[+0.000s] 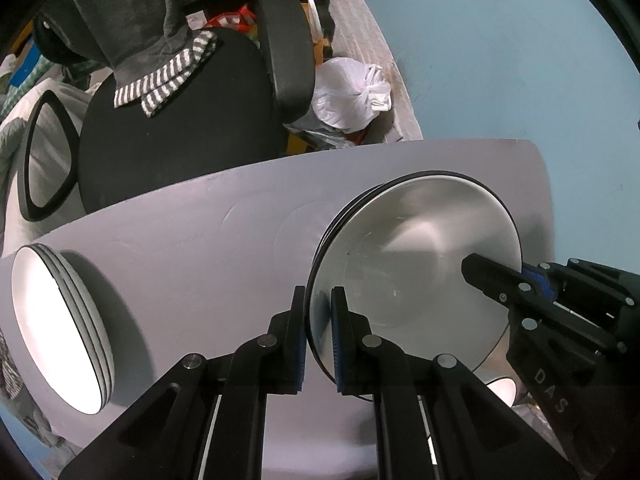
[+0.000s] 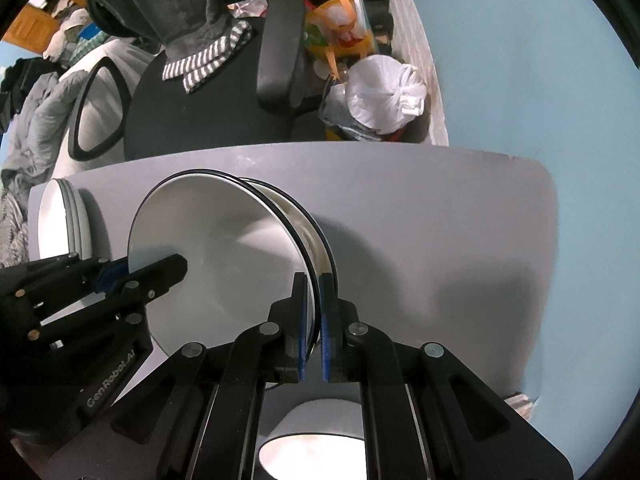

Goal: Organize plates and bowls

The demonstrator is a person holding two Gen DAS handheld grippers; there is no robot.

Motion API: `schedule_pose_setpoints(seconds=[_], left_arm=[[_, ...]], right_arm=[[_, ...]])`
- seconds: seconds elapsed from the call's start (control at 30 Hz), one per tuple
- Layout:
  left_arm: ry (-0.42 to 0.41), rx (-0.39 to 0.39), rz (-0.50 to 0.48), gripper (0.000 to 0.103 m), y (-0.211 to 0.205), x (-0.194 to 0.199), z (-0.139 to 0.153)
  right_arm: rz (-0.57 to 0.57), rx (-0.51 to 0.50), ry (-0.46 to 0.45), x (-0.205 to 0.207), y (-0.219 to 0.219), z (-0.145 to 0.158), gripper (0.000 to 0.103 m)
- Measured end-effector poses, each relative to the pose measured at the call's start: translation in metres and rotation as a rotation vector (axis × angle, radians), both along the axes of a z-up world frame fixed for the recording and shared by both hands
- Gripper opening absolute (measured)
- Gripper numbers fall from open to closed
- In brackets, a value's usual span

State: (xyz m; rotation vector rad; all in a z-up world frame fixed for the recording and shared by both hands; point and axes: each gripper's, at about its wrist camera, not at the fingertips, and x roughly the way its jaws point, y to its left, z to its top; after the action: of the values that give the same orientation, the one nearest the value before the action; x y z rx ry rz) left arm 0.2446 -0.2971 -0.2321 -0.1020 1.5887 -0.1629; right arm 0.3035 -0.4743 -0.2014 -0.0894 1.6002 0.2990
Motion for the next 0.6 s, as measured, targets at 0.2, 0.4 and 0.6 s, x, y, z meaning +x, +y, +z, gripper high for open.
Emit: schedule_pose_setpoints(seconds=[0.2,0.4,0.6], left_arm=[[-0.011,0.016,-0.008,0.012,-0.001,-0.001,0.003],[-0.043,0.049,-0.018,0.017,-0.001,-0.002,0.01],[-0.051,0.041,-0.015,0.022,0.002,-0.006,0.015]], right_arm=[[-0.017,-0.009,0.019,0.001,0.0,0.001,0.008],[0.001,-0.045,0.019,0.001,0.005,0.004,0.008],[0.035,-0.103,-0.021,-0.002,0.011,0.013,0.024]])
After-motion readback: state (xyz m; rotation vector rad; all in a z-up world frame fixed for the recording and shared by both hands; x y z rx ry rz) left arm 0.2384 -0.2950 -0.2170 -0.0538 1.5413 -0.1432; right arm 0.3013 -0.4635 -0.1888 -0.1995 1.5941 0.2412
